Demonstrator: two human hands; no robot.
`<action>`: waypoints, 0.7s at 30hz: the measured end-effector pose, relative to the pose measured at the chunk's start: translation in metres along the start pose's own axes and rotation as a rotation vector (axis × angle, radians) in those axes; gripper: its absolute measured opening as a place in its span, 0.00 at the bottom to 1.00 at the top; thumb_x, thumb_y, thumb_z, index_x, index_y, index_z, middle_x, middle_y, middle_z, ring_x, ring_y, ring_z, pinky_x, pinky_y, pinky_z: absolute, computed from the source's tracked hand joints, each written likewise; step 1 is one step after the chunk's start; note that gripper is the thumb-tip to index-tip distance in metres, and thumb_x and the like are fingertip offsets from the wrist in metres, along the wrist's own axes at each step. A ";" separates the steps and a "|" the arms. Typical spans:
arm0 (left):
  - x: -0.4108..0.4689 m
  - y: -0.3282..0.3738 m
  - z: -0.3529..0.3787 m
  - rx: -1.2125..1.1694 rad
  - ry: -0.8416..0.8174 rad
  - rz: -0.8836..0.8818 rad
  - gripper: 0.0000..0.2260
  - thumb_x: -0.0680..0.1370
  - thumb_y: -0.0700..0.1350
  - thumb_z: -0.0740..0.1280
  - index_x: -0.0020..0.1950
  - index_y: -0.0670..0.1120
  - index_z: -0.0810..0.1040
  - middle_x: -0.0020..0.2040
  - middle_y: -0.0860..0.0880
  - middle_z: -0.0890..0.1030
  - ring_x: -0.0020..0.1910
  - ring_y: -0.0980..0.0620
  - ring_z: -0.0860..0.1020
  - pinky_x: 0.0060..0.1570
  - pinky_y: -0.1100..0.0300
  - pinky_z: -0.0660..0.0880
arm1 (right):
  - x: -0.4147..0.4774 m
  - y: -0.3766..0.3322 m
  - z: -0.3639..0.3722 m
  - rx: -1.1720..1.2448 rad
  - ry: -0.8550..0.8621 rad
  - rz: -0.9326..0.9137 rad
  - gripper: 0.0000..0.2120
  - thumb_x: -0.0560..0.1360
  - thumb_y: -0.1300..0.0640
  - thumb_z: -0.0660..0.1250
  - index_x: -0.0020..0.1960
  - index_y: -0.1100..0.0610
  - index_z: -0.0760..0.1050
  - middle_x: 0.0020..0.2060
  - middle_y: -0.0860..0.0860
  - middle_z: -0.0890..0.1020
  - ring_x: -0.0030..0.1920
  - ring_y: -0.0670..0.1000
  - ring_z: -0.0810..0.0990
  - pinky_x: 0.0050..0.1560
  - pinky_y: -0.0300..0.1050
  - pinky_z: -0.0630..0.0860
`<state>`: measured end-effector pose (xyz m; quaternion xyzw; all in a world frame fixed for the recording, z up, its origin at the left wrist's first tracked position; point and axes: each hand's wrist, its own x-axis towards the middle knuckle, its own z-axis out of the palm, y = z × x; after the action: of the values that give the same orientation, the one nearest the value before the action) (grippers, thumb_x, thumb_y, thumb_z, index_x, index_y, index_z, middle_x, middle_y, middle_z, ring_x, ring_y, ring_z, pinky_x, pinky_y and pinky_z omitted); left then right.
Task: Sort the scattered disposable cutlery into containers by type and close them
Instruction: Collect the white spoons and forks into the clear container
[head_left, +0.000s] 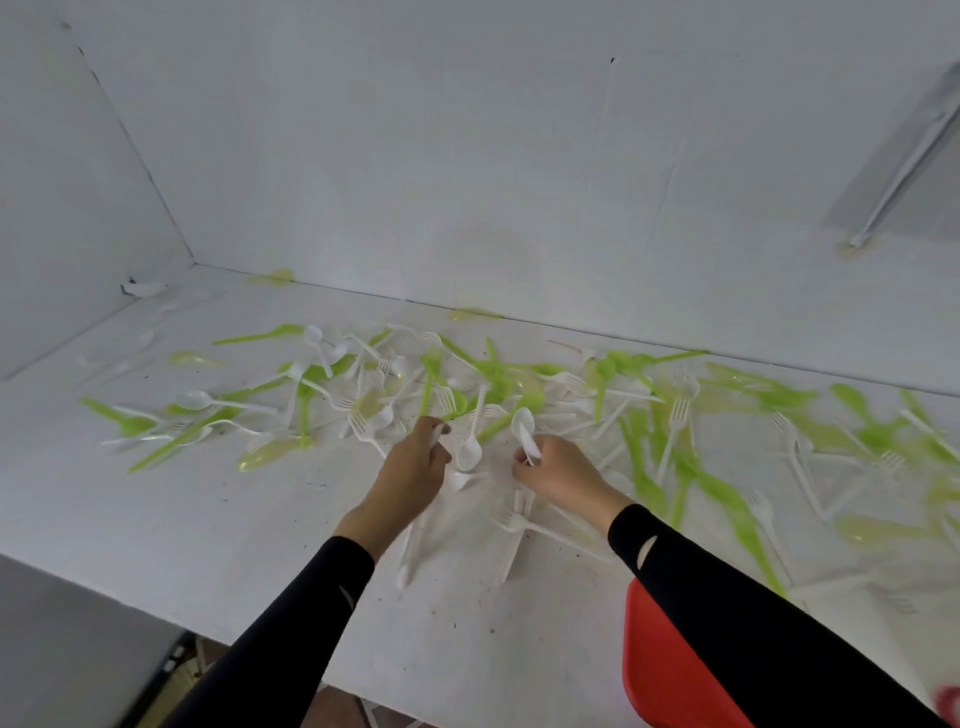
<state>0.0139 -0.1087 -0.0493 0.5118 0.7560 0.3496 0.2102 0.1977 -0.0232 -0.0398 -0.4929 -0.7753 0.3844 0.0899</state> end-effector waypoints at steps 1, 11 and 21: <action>0.003 0.007 -0.006 -0.140 -0.012 -0.039 0.10 0.82 0.39 0.56 0.60 0.46 0.72 0.47 0.45 0.77 0.42 0.47 0.79 0.41 0.54 0.76 | 0.001 -0.006 -0.005 0.150 0.020 0.009 0.06 0.75 0.53 0.67 0.43 0.57 0.77 0.33 0.47 0.78 0.36 0.48 0.77 0.37 0.41 0.70; 0.016 0.039 -0.024 -0.626 -0.229 -0.082 0.16 0.81 0.54 0.63 0.57 0.42 0.73 0.48 0.48 0.79 0.42 0.55 0.77 0.42 0.60 0.76 | 0.016 -0.060 -0.013 0.648 0.049 0.025 0.08 0.75 0.52 0.70 0.39 0.54 0.78 0.31 0.48 0.77 0.23 0.44 0.66 0.27 0.39 0.64; 0.038 0.006 -0.041 -0.637 0.060 -0.169 0.07 0.84 0.43 0.56 0.58 0.43 0.71 0.51 0.46 0.83 0.52 0.47 0.82 0.50 0.58 0.79 | 0.038 -0.038 0.006 -0.148 -0.059 -0.088 0.11 0.81 0.50 0.60 0.52 0.55 0.76 0.43 0.51 0.82 0.34 0.49 0.78 0.37 0.41 0.74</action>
<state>-0.0248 -0.0857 -0.0157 0.3453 0.6542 0.5647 0.3658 0.1492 -0.0028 -0.0267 -0.4524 -0.8248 0.3359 0.0472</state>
